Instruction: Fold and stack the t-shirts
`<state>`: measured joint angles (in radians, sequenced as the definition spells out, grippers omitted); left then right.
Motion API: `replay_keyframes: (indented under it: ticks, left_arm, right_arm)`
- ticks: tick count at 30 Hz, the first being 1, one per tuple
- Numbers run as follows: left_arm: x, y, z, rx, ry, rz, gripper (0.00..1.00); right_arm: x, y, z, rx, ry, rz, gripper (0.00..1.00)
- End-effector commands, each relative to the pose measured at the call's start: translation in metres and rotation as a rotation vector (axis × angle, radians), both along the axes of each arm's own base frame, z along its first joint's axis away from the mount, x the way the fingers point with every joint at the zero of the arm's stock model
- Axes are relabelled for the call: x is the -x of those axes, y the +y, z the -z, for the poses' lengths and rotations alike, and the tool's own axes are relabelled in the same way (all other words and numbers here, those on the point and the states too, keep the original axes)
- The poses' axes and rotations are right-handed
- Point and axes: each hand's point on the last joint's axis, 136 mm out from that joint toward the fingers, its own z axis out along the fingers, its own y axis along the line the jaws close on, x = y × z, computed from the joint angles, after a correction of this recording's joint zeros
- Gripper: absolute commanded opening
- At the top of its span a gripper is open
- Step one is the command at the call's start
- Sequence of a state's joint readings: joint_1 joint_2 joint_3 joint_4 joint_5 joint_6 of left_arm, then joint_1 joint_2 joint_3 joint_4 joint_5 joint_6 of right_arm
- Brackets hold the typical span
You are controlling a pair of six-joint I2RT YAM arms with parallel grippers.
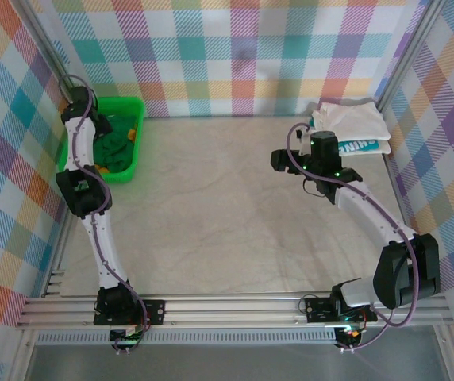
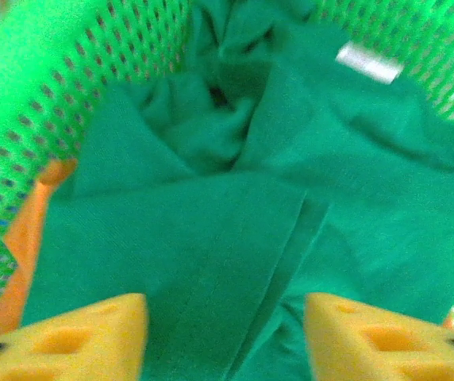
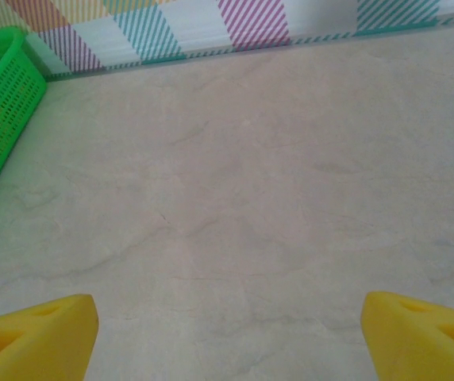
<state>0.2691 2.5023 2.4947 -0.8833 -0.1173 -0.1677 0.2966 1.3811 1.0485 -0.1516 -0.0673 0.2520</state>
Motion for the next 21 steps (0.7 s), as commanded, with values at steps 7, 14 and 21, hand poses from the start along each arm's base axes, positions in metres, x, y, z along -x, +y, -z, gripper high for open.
replay_keyframes:
  ticks: [7,14,21]
  left_arm:
    - [0.010,-0.005,0.011,0.025,0.037,0.048,0.27]
    - [0.005,-0.019,-0.058,0.014,-0.106,0.078,0.00]
    - [0.019,-0.061,-0.181,-0.018,-0.337,0.161,0.00]
  right_arm:
    - [-0.003,0.014,-0.003,-0.039,-0.001,-0.046,0.85]
    - [-0.003,0.014,-0.001,-0.042,0.003,-0.044,0.85]
    - [-0.005,0.017,-0.002,-0.063,-0.001,-0.047,0.85]
